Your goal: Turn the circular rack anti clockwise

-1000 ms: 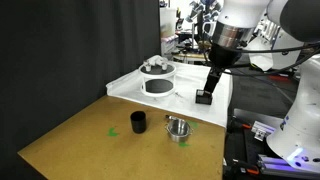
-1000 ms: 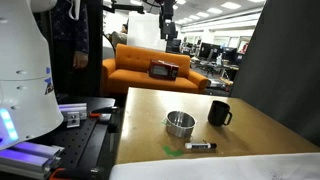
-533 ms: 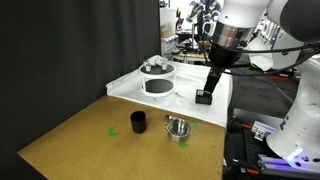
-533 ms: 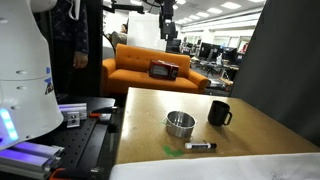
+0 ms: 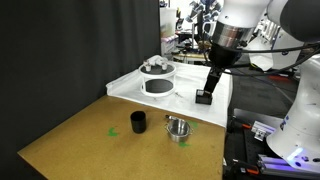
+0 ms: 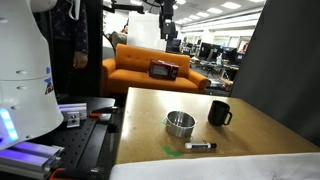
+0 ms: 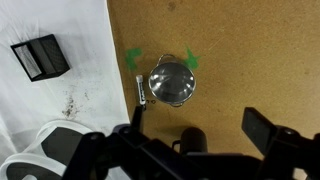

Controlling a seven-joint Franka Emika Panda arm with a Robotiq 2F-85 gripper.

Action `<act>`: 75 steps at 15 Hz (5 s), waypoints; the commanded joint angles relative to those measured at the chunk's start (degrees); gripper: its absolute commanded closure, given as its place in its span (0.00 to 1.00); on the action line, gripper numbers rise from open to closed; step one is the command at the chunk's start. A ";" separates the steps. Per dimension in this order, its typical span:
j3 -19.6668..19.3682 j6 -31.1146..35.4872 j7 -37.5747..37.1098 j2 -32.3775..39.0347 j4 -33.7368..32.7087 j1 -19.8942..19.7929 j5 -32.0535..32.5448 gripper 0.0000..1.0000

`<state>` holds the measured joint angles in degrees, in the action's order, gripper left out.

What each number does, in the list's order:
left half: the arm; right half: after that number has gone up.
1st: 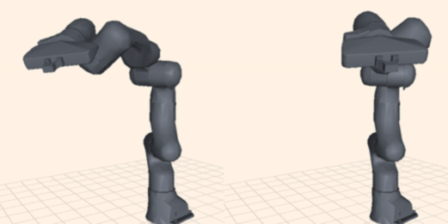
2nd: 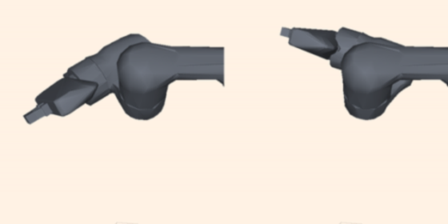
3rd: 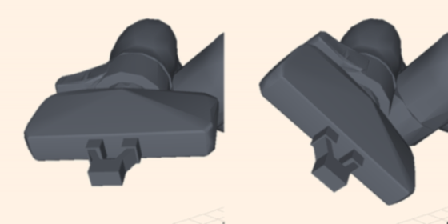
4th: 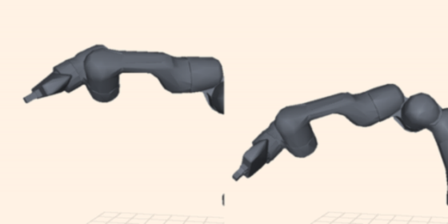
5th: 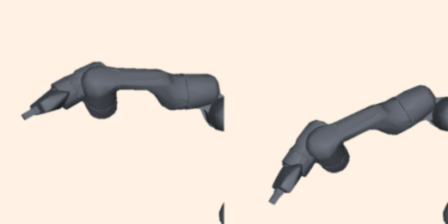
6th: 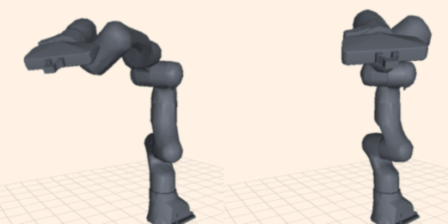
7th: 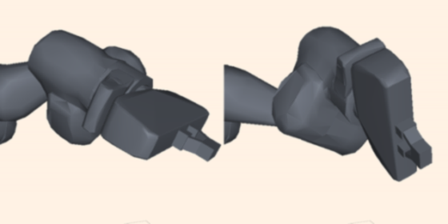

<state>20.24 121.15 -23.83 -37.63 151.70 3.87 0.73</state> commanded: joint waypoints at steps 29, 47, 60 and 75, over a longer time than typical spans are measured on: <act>-0.93 0.07 -0.41 0.25 -0.08 0.84 0.93 0.00; -24.83 6.23 43.33 0.84 -6.31 -3.24 20.57 0.00; -28.76 6.95 53.09 3.12 -8.59 -3.51 20.64 0.00; -36.81 7.38 94.06 32.75 -33.86 -3.88 3.08 0.00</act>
<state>-18.31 130.88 65.60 -10.70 123.22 1.93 7.33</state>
